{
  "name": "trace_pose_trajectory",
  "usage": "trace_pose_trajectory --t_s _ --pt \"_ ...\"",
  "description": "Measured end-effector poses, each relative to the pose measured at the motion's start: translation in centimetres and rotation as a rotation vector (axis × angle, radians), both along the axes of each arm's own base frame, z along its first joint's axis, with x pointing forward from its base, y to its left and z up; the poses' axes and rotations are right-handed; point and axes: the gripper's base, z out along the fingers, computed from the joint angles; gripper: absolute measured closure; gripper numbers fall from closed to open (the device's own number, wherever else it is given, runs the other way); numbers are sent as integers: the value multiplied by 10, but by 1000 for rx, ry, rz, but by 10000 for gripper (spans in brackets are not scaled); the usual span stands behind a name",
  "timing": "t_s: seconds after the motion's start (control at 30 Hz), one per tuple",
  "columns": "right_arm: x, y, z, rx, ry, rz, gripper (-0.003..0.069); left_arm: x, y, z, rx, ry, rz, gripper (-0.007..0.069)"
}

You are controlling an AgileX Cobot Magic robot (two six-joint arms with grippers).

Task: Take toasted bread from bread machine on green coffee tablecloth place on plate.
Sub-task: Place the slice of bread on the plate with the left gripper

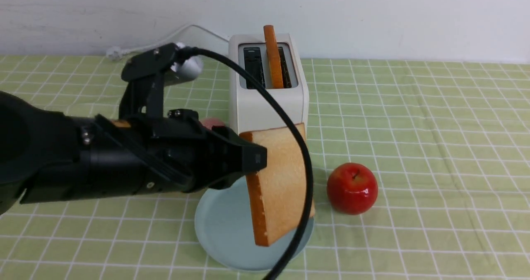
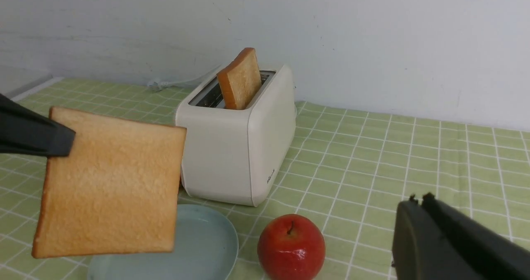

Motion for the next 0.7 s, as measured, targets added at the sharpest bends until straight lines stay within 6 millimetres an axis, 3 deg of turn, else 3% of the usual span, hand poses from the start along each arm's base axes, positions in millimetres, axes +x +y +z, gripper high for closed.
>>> trace_pose_trajectory --t_s 0.17,0.47,0.7 --pt "0 0 0 0 -1 0 655 4 -1 -12 19 69 -22 546" --pt "0 0 0 2 -1 1 657 27 51 -16 0 165 98 546" --pt "0 0 0 3 -1 1 657 30 45 -20 -69 189 16 546"
